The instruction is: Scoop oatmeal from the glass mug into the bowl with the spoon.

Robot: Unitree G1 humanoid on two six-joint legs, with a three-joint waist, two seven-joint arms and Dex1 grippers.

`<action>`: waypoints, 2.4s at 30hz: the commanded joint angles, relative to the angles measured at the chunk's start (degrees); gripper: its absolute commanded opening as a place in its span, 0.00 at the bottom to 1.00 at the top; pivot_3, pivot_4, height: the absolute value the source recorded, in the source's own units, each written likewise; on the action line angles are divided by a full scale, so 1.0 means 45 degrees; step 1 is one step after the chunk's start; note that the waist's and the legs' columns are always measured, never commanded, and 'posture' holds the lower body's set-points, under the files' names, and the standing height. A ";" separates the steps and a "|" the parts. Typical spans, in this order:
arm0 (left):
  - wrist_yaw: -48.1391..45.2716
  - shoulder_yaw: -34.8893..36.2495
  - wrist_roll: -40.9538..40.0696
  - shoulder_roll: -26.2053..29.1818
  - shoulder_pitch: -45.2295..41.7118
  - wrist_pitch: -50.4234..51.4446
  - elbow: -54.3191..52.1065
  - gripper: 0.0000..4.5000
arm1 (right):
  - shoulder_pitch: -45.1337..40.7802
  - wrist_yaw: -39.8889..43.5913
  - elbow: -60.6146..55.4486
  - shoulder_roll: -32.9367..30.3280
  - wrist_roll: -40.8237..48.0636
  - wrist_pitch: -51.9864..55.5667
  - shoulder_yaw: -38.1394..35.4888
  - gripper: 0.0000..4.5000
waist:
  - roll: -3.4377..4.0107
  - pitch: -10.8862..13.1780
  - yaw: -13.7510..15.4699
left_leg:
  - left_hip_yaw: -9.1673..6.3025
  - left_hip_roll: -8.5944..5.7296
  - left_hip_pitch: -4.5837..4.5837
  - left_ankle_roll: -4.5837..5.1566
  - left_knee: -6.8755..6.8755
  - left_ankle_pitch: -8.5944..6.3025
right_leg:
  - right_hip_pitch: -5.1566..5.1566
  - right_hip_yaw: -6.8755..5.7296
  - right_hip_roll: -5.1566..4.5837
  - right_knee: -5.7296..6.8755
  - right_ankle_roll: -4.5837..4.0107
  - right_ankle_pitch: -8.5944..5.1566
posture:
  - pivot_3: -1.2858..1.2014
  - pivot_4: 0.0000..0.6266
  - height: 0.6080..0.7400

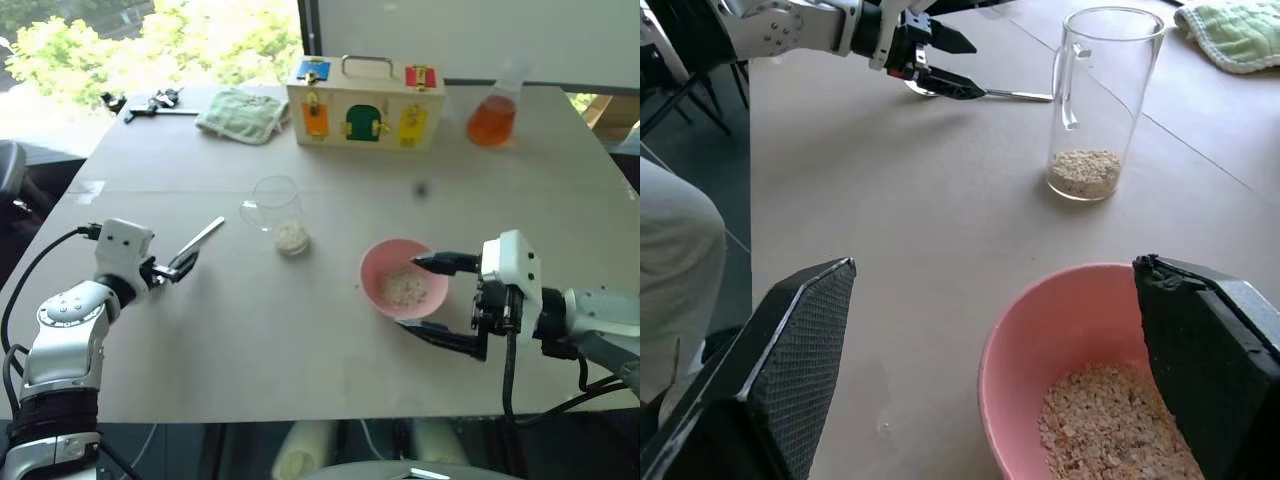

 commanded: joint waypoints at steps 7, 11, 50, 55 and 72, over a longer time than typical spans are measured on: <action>-0.3093 -0.1627 0.0608 0.1315 -0.1048 0.0312 0.2912 0.53 | 0.0723 0.0584 -0.0076 0.0204 -0.1108 -0.1124 -0.0275 1.00 | 0.0026 -0.0017 -0.0263 | 0.0018 -0.0004 0.0039 -0.0012 0.0003 0.0009 | 0.0002 0.0029 -0.0005 0.0065 -0.0002 -0.0002 | 0.52 0.24 1.00; -0.3393 -0.1564 0.0615 0.1555 -0.0955 0.0486 0.3379 0.16 | 0.0599 0.0371 -0.0257 0.0339 -0.1109 -0.1026 -0.0233 1.00 | 0.0044 -0.0027 -0.0340 | 0.0025 -0.0002 0.0082 -0.0027 -0.0002 0.0019 | 0.0005 0.0044 -0.0002 0.0103 -0.0005 -0.0003 | 0.52 0.24 1.00; -0.1091 -0.4453 0.0417 -0.2663 0.2647 -0.1907 -1.0772 0.02 | -0.3774 -0.2537 0.4415 0.3936 0.1953 0.5243 0.0791 1.00 | -0.0011 -0.0006 -0.0308 | 0.0124 0.0017 0.0110 -0.0006 -0.0024 0.0004 | 0.0015 0.0137 0.0016 0.0085 -0.0011 0.0000 | 0.52 0.24 1.00; -0.1575 -0.5352 0.0574 -0.3192 0.1480 -0.2974 -0.9343 0.02 | -0.4208 -0.4574 0.4789 0.5602 0.2389 0.5650 0.0118 1.00 | -0.0011 -0.0006 -0.0317 | 0.0127 0.0015 -0.0056 -0.0011 0.0002 0.0013 | -0.0150 0.0135 0.0024 0.0107 -0.0008 0.0001 | 0.52 0.24 1.00; -0.2102 -0.5864 0.0680 -0.3922 -0.0126 -0.4171 -0.7043 0.00 | -0.4639 -0.6846 0.4813 0.7001 0.3607 0.5618 -0.0796 0.45 | -0.0008 -0.0008 -0.0620 | 0.0134 0.0012 -0.0072 -0.0020 0.0063 0.0021 | -0.0168 0.0143 0.0033 0.0182 -0.0006 0.0002 | 0.52 0.24 1.00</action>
